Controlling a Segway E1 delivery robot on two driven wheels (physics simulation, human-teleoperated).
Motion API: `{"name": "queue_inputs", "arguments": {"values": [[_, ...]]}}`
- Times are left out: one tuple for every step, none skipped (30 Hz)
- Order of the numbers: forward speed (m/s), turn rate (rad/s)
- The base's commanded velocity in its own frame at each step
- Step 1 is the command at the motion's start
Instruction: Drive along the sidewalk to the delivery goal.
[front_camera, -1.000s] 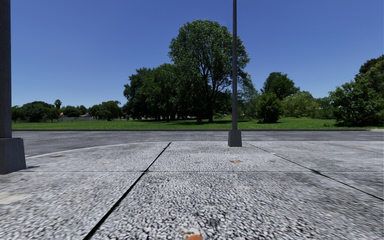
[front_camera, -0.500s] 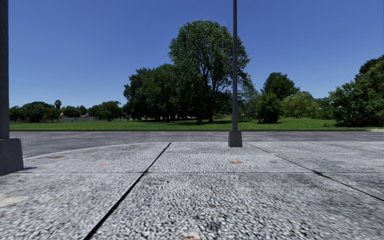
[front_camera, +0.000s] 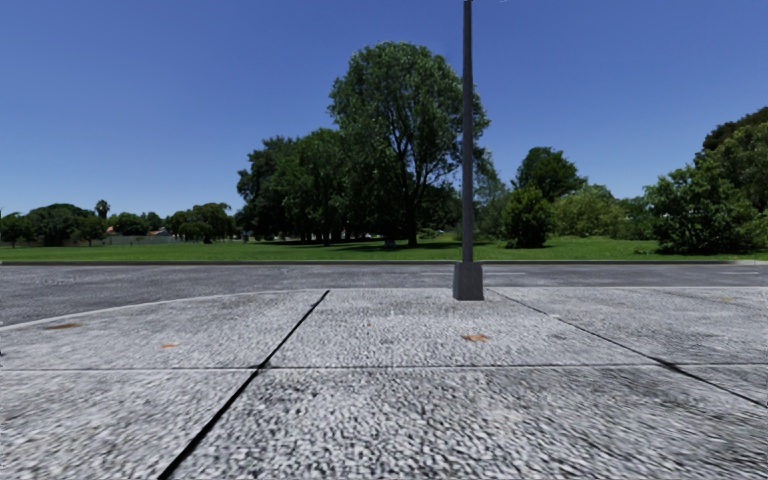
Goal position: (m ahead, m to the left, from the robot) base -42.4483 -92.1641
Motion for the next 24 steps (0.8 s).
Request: {"name": "queue_inputs", "arguments": {"values": [[2.0,-0.53],[2.0,-0.54],[2.0,-0.54],[2.0,-0.54],[2.0,-0.54],[2.0,-0.54],[2.0,-0.54],[2.0,-0.54],[2.0,-0.54],[2.0,-0.52],[2.0,-0.5],[2.0,-0.5],[2.0,-0.47],[2.0,-0.45],[2.0,-0.45],[2.0,-0.45],[2.0,-0.44],[2.0,-0.43],[2.0,-0.43],[2.0,-0.43],[2.0,-0.43],[2.0,-0.43],[2.0,-0.43],[2.0,-0.45]]}}
